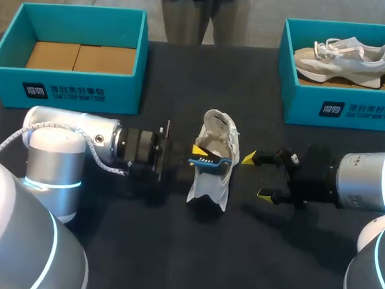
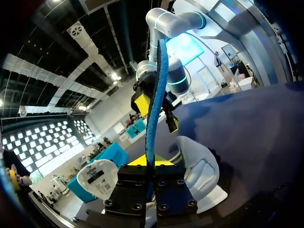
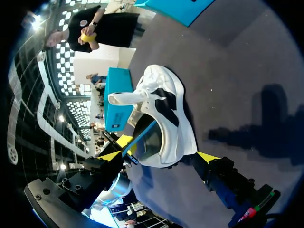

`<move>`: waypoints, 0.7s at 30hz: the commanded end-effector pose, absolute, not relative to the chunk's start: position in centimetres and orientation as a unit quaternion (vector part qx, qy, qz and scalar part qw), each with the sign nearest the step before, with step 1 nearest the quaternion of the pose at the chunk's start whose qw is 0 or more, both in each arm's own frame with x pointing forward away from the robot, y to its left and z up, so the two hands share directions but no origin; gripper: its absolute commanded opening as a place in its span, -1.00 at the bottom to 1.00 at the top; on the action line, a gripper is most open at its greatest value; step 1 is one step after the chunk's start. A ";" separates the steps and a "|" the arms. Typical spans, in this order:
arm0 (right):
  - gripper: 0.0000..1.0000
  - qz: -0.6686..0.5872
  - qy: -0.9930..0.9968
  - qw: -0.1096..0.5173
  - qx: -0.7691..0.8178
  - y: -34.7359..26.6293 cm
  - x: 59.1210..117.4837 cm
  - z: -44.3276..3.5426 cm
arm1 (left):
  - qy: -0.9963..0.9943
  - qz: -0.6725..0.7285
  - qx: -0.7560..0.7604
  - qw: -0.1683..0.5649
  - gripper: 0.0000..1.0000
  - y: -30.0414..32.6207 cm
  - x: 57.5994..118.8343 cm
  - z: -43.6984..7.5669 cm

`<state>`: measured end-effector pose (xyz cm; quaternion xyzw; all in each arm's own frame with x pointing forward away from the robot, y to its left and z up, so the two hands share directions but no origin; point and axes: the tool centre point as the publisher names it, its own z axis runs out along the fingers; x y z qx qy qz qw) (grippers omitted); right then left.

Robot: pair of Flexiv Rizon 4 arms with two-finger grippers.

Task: Take the shoe out of the shoebox, open the shoe tongue, remove and reinsert the insole, then place the shoe into the shoebox

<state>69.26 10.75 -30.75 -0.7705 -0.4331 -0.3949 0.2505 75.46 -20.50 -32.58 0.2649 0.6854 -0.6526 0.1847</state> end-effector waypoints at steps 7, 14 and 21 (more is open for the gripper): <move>1.00 -0.394 -0.433 0.249 -0.772 10.9 69.2 -30.7 | 0.697 -0.642 0.261 0.183 -1.00 -21.1 75.9 -33.8; 1.00 -0.394 -0.433 0.249 -0.772 10.9 69.2 -30.7 | 0.694 -0.643 0.263 0.189 -0.36 -20.6 75.0 -32.7; 1.00 -0.394 -0.433 0.249 -0.772 10.9 69.2 -30.7 | 0.681 -0.654 0.270 0.188 -0.44 -20.5 73.9 -31.7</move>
